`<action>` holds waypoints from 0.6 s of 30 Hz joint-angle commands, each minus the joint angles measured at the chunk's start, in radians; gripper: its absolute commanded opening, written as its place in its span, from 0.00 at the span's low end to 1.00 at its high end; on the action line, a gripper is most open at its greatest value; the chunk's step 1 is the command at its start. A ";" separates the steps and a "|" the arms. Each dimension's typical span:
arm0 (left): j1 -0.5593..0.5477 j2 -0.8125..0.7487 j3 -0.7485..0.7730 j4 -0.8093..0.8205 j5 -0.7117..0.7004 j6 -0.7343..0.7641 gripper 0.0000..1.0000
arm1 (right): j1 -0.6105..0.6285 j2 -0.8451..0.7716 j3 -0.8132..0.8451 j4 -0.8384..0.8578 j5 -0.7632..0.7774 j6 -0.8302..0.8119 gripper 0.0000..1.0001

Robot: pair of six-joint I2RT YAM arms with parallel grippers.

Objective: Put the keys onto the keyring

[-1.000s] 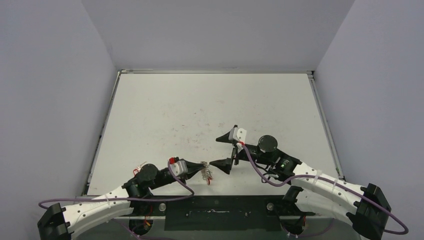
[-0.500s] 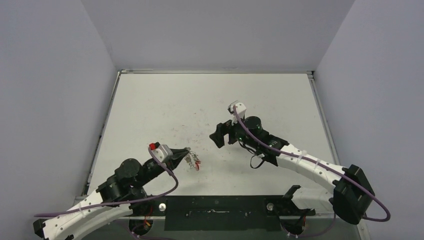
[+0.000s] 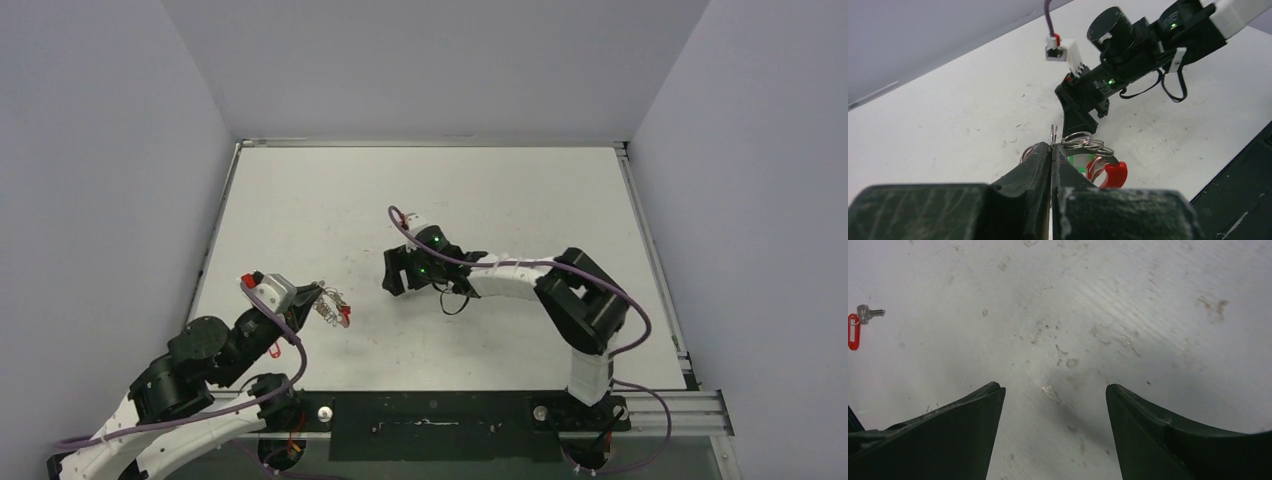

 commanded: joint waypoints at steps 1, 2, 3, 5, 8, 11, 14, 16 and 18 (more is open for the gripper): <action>-0.002 -0.002 0.109 -0.131 -0.040 -0.001 0.00 | 0.093 0.157 0.208 0.020 -0.034 0.018 0.72; -0.001 -0.007 0.121 -0.150 -0.035 -0.011 0.00 | 0.109 0.206 0.261 0.013 -0.046 0.026 0.69; 0.000 -0.015 0.128 -0.158 -0.033 -0.024 0.00 | 0.124 0.251 0.310 0.008 -0.059 0.035 0.65; 0.001 -0.043 0.128 -0.162 -0.004 -0.026 0.00 | 0.149 0.350 0.433 0.005 -0.099 0.052 0.59; 0.003 -0.085 0.119 -0.162 0.024 -0.025 0.00 | 0.172 0.487 0.582 0.004 -0.174 0.094 0.48; 0.003 -0.101 0.114 -0.157 0.055 -0.026 0.00 | 0.185 0.607 0.696 0.046 -0.238 0.175 0.42; 0.005 -0.086 0.122 -0.148 0.108 -0.023 0.00 | 0.203 0.727 0.820 0.086 -0.296 0.289 0.31; 0.006 -0.061 0.133 -0.147 0.142 -0.011 0.00 | 0.223 0.799 0.906 0.089 -0.322 0.335 0.30; 0.008 -0.043 0.143 -0.149 0.171 -0.004 0.00 | 0.243 0.857 0.983 0.076 -0.314 0.352 0.29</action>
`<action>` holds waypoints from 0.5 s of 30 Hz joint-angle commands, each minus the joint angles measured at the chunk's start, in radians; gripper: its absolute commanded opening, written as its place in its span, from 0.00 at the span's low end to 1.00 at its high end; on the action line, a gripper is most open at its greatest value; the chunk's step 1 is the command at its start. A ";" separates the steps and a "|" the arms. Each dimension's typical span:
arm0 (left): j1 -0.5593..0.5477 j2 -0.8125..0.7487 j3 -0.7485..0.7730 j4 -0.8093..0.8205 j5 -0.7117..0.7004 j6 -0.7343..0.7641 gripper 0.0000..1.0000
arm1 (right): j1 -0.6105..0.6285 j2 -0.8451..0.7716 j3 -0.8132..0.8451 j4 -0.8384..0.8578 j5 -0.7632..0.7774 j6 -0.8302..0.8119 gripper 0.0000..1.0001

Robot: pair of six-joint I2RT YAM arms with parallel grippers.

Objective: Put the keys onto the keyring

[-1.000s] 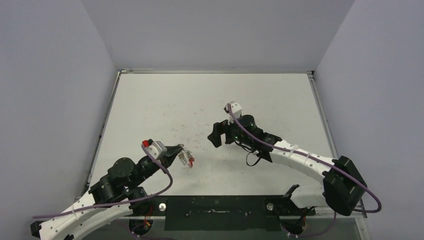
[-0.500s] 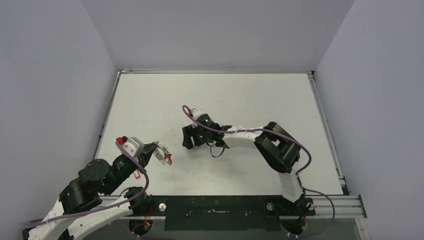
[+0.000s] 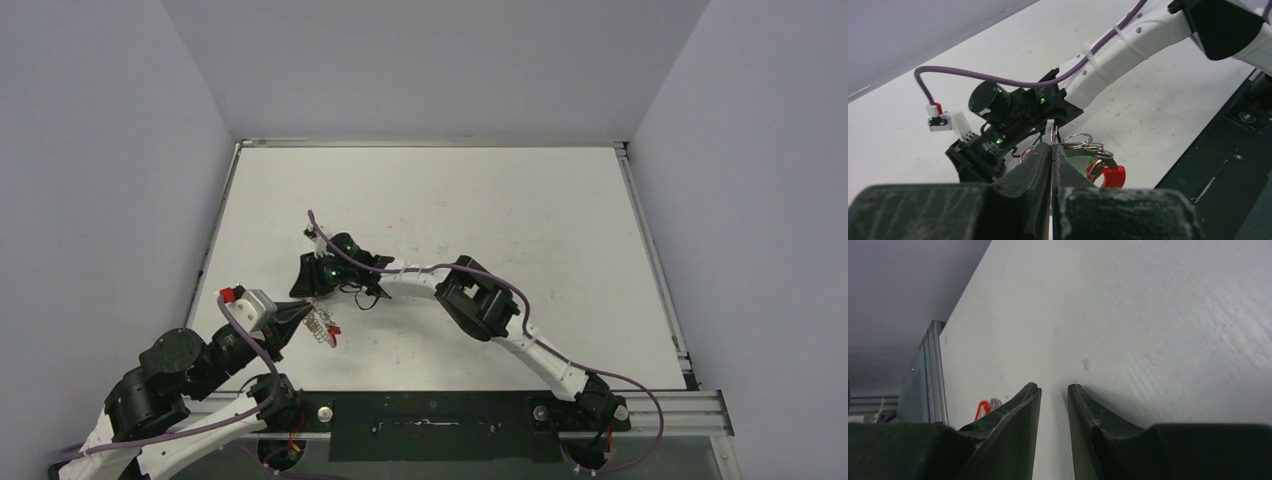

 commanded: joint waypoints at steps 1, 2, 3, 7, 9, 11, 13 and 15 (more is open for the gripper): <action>0.006 0.048 0.055 0.035 0.095 0.017 0.00 | 0.045 0.135 0.152 -0.037 -0.033 0.106 0.29; 0.006 0.053 0.056 0.039 0.106 0.017 0.00 | 0.052 0.166 0.206 -0.072 -0.025 0.112 0.29; 0.007 0.054 0.054 0.044 0.112 0.016 0.00 | 0.060 0.211 0.257 -0.090 -0.025 0.126 0.29; 0.009 0.044 0.039 0.077 0.130 0.010 0.00 | 0.088 0.314 0.428 -0.127 -0.034 0.194 0.26; 0.010 0.035 0.029 0.090 0.134 0.006 0.00 | 0.102 0.328 0.450 -0.127 -0.038 0.214 0.26; 0.011 0.029 0.020 0.099 0.136 0.003 0.00 | 0.117 0.329 0.439 -0.107 -0.062 0.239 0.25; 0.011 0.026 0.015 0.105 0.137 -0.001 0.00 | 0.126 0.329 0.423 -0.101 -0.093 0.251 0.22; 0.012 0.028 0.012 0.103 0.137 0.002 0.00 | 0.131 0.318 0.380 -0.088 -0.123 0.269 0.18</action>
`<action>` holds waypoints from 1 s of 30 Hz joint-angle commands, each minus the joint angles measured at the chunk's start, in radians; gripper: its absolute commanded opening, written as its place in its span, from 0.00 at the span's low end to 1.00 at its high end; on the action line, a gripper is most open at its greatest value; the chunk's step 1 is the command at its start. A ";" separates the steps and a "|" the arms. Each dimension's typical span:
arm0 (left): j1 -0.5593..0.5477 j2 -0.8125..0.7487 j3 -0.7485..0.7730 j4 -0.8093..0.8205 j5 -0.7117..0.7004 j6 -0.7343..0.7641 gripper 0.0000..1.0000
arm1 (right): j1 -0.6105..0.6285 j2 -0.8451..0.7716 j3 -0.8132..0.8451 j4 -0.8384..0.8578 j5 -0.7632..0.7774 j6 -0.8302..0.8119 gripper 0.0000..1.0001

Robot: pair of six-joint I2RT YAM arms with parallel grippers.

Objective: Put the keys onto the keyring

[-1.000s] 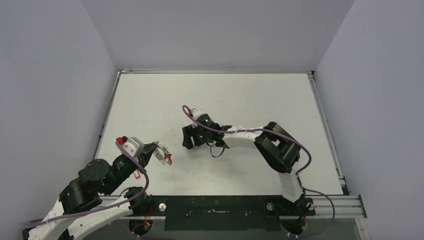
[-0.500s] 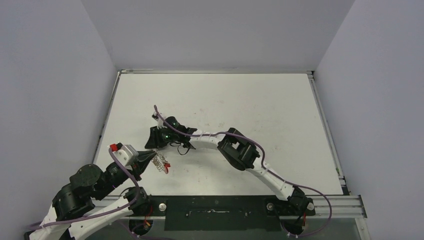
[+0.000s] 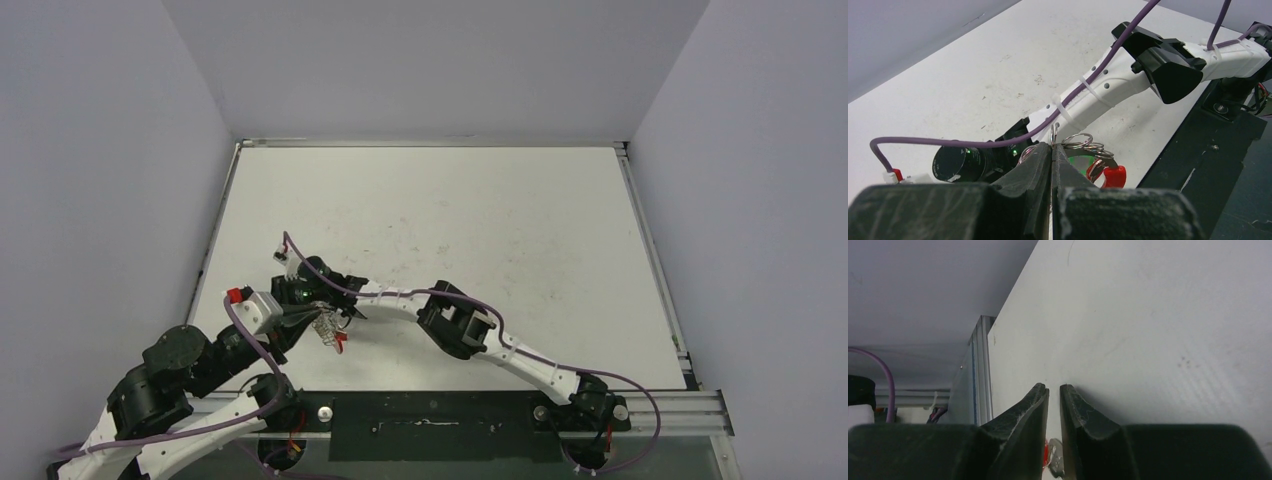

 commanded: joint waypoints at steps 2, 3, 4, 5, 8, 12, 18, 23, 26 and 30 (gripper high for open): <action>0.007 -0.004 0.000 0.088 0.019 0.003 0.00 | 0.024 0.010 -0.119 -0.030 -0.097 0.069 0.14; 0.006 -0.001 -0.002 0.089 0.021 0.003 0.00 | 0.023 -0.010 -0.155 -0.013 -0.112 0.070 0.12; 0.007 0.002 -0.006 0.092 0.023 0.003 0.00 | 0.022 -0.022 -0.194 -0.007 -0.122 0.067 0.11; 0.007 0.005 -0.010 0.099 0.025 0.004 0.00 | 0.019 -0.043 -0.237 -0.002 -0.126 0.061 0.10; 0.009 0.012 -0.023 0.119 0.043 0.005 0.00 | 0.005 -0.125 -0.372 0.007 -0.120 0.039 0.07; 0.011 0.022 -0.033 0.139 0.054 0.005 0.00 | -0.032 -0.238 -0.598 0.067 -0.098 0.031 0.05; 0.014 0.024 -0.043 0.155 0.061 0.003 0.00 | -0.087 -0.401 -0.860 0.066 -0.050 -0.047 0.03; 0.019 0.021 -0.053 0.164 0.069 0.000 0.00 | -0.136 -0.503 -0.992 0.008 0.001 -0.146 0.01; 0.018 0.021 -0.052 0.162 0.068 0.003 0.00 | -0.127 -0.530 -0.980 -0.042 0.011 -0.210 0.06; 0.019 0.024 -0.039 0.162 0.071 0.008 0.00 | -0.074 -0.502 -0.815 -0.182 0.051 -0.336 0.35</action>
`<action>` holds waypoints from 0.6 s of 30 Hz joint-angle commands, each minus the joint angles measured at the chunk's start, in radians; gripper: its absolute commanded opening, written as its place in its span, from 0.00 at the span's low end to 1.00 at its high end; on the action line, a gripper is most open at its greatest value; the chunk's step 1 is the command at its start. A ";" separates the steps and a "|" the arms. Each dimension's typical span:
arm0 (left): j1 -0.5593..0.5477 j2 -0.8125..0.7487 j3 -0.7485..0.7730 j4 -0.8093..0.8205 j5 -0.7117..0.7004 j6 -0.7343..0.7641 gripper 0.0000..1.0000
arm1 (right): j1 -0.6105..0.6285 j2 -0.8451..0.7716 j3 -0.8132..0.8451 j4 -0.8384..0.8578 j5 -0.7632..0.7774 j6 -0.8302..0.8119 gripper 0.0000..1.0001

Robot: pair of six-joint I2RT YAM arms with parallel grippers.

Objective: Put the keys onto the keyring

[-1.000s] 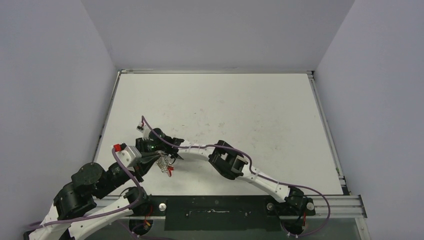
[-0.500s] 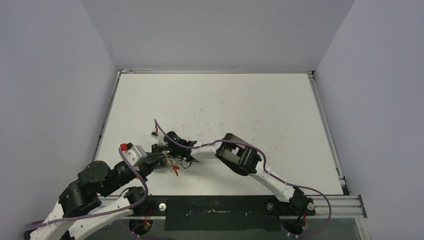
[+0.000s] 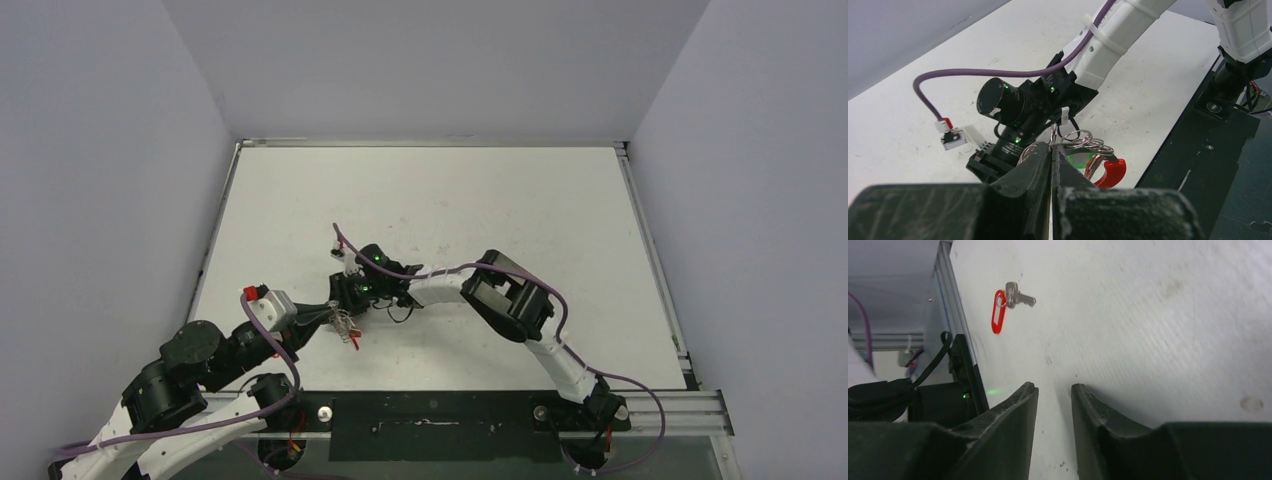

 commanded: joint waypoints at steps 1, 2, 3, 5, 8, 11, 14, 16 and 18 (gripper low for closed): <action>0.007 0.009 0.029 0.079 0.019 0.008 0.00 | 0.069 0.062 0.145 -0.327 0.186 -0.251 0.42; 0.007 0.010 0.035 0.080 0.025 0.007 0.00 | 0.081 0.078 0.192 -0.383 0.221 -0.286 0.48; 0.006 0.011 0.040 0.082 0.034 0.009 0.00 | 0.091 0.103 0.252 -0.440 0.263 -0.316 0.50; 0.007 0.009 0.046 0.093 0.054 0.012 0.00 | 0.107 0.155 0.364 -0.551 0.342 -0.370 0.52; 0.007 0.007 0.048 0.119 0.094 0.012 0.00 | 0.116 0.221 0.484 -0.618 0.384 -0.400 0.53; 0.007 0.008 0.043 0.146 0.118 0.010 0.00 | 0.127 0.273 0.590 -0.668 0.401 -0.434 0.53; 0.008 0.006 0.039 0.158 0.156 0.006 0.00 | 0.138 0.305 0.682 -0.667 0.418 -0.457 0.57; 0.009 0.004 0.035 0.162 0.163 0.006 0.00 | 0.143 0.358 0.772 -0.685 0.408 -0.468 0.56; 0.009 -0.001 0.032 0.163 0.169 0.004 0.00 | 0.148 0.416 0.891 -0.733 0.383 -0.483 0.55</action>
